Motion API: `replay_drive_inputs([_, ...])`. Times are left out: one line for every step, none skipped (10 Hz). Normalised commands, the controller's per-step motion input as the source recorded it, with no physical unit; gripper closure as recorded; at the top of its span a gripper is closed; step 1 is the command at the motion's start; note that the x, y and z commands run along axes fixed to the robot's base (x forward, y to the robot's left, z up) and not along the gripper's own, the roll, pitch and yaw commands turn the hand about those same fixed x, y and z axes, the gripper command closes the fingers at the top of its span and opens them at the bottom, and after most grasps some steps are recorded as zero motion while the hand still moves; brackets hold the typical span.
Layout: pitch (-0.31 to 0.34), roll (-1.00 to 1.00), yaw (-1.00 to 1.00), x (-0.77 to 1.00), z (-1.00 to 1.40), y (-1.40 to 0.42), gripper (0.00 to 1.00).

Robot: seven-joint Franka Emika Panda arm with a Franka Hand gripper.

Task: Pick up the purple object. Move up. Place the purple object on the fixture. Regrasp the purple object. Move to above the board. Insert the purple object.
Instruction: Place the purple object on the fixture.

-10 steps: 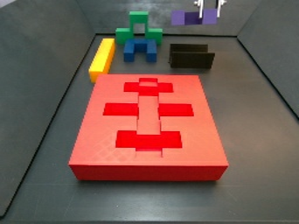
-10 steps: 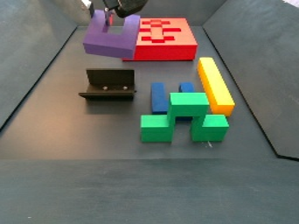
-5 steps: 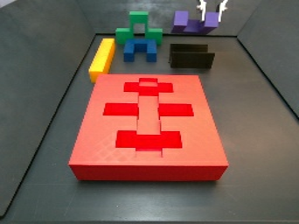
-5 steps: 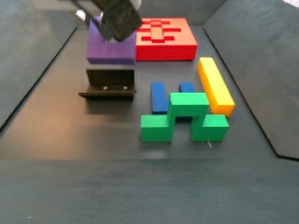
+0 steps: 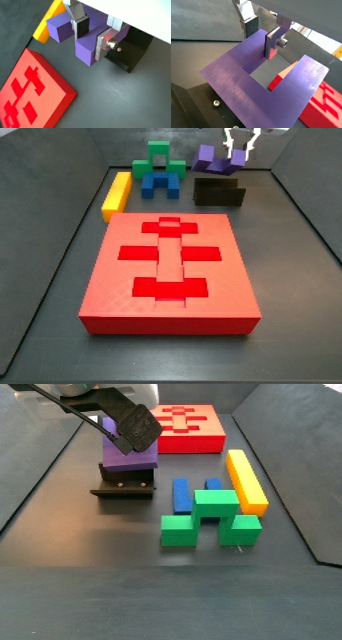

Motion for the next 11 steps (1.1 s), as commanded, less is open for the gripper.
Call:
replay_drive_inputs([-0.211, -0.8, 0.04, 0.38, 0.09, 0.09, 1.0])
replay_drive_inputs([-0.394, -0.86, 0.0, 0.14, 0.09, 0.1, 1.0])
replay_drive_inputs([-0.706, -0.55, -0.08, 0.07, 0.21, 0.0, 1.0])
replay_drive_inputs([-0.474, -0.3, 0.0, 0.56, 0.59, 0.17, 1.0])
replay_drive_inputs([-0.483, 0.0, 0.0, 0.32, 0.39, 0.02, 1.0])
replay_drive_inputs([-0.183, 0.14, -0.01, 0.41, 0.0, 0.0, 1.0])
replay_drive_inputs([-0.083, 0.41, -0.1, 0.4, -0.06, 0.0, 1.0])
replay_drive_inputs([-0.026, 0.57, -0.09, 0.26, -0.41, -0.08, 1.0])
replay_drive_inputs([0.0, 0.4, 0.0, 0.0, -0.5, -0.06, 1.0])
replay_drive_inputs([0.203, 0.12, -0.03, -0.11, -0.48, 0.0, 1.0])
replay_drive_inputs([0.303, 0.01, -0.11, -0.19, -0.51, 0.01, 1.0])
